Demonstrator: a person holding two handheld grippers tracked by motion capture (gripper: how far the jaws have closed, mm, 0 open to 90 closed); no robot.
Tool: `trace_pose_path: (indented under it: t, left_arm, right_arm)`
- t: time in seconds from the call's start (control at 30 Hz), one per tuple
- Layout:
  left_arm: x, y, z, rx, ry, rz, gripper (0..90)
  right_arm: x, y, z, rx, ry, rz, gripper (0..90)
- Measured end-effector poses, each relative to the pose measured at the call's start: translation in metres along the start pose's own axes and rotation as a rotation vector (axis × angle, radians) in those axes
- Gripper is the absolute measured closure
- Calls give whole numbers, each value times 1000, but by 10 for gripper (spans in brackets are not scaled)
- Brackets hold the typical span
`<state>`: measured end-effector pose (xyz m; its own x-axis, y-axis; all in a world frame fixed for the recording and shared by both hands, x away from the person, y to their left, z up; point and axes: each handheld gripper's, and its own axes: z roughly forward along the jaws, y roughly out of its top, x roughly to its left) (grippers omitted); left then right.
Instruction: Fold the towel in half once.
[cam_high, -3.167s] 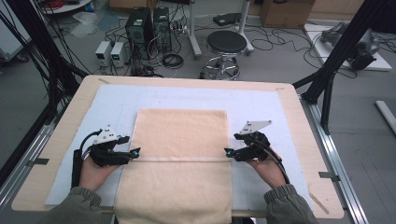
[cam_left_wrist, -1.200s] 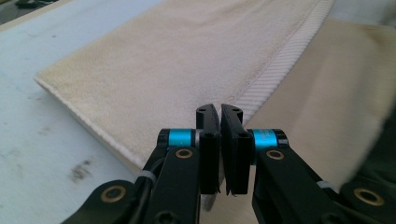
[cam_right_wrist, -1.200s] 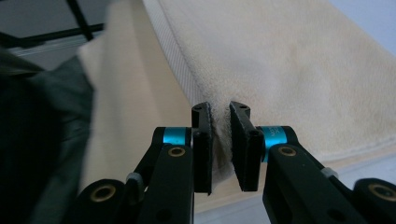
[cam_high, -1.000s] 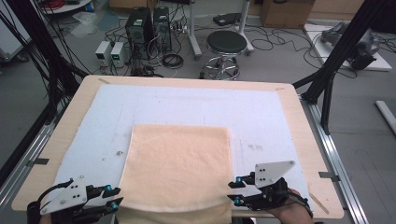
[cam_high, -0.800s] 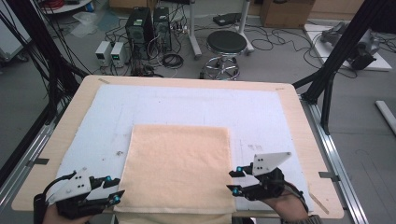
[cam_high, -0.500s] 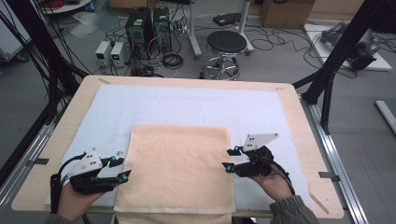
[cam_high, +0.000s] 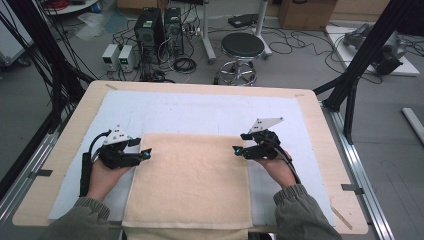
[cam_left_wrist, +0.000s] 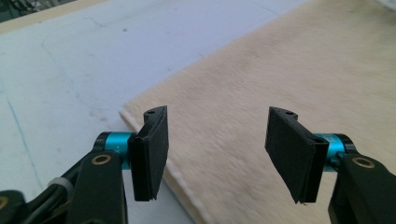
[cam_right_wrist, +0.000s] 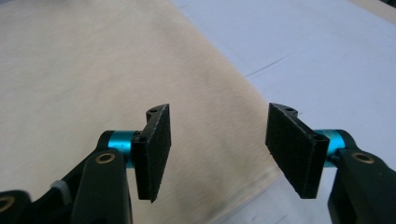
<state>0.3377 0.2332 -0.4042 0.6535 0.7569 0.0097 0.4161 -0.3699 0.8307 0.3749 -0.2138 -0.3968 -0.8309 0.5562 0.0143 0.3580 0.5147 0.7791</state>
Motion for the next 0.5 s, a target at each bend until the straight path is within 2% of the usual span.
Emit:
trace_pose_path:
  t: [0.07, 0.13, 0.23, 0.27, 0.33, 0.43, 0.5]
  left_arm:
    - [5, 5, 7, 10, 13, -4, 390]
    - [12, 7, 14, -3, 20, -20, 384]
    - [20, 6, 23, 35, 35, -29, 385]
    - [24, 5, 26, 46, 37, -43, 385]
    - [28, 0, 34, 68, 12, -100, 384]
    - [28, -2, 41, 108, 13, -89, 378]
    - [28, -3, 44, 111, 12, -95, 377]
  right_arm:
    - [-10, 1, 9, 21, -11, 19, 367]
    - [-15, 1, 15, 36, -18, 33, 354]
    - [-21, -5, 25, 60, -25, 45, 327]
    - [-23, -7, 27, 72, -27, 53, 327]
    - [-26, -10, 31, 88, -14, 68, 324]
    - [-26, -12, 36, 98, 2, 58, 345]
    - [-25, -13, 40, 122, 28, 46, 388]
